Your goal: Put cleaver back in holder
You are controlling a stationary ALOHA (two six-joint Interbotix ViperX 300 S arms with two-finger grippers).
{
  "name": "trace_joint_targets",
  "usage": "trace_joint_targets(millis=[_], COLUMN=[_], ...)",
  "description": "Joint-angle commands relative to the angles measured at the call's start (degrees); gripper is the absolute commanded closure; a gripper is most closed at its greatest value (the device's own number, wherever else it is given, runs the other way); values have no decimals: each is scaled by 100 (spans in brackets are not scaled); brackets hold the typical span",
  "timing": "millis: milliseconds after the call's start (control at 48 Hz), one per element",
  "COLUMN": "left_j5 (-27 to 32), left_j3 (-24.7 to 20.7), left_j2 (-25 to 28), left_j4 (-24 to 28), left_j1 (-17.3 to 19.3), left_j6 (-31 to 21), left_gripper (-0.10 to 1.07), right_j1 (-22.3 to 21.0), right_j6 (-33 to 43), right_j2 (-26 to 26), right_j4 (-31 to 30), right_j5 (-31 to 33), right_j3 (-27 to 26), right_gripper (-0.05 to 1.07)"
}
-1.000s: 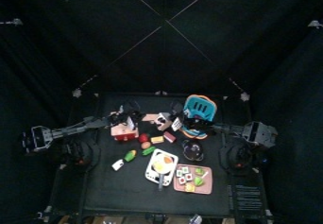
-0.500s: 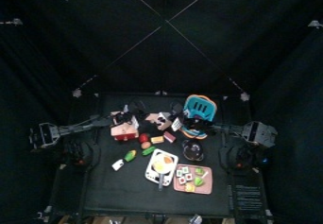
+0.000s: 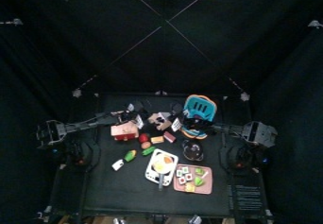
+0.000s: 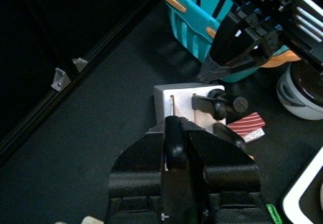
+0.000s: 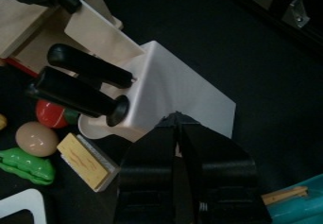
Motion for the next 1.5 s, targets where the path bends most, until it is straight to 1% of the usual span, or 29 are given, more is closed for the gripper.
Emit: trace_joint_targets(millis=[0, 104, 375, 521, 750, 1083, 1208, 1479], left_j5=[0, 35, 0, -9, -105, -158, -202, -229], left_j3=[-211, -264, -272, -290, -360, -308, -246, -281], left_j2=[53, 105, 105, 105, 105, 97, 237, 422], left_j4=[18, 26, 53, 123, 185, 167, 176, 167], left_j1=[9, 9, -26, -62, -97, -97, -167, -176], left_j6=[9, 9, 9, 9, 9, 0, 0, 0], left_gripper=[50, 44, 22, 16, 15, 15, 16, 16], right_j1=[-26, -18, -18, -18, -18, -26, -26, -18], right_j6=[-9, -9, -18, -18, -18, -18, -18, -18], right_j2=[-114, -114, -123, -114, -114, -114, -114, -114], right_j4=[0, -9, -18, -26, -26, -35, -35, -35], right_j5=[-26, -18, -26, -26, -18, -26, -26, -26], right_j3=[-88, -79, -88, -79, -79, -79, -79, -79], right_gripper=[66, 66, 66, 66, 66, 66, 66, 66])
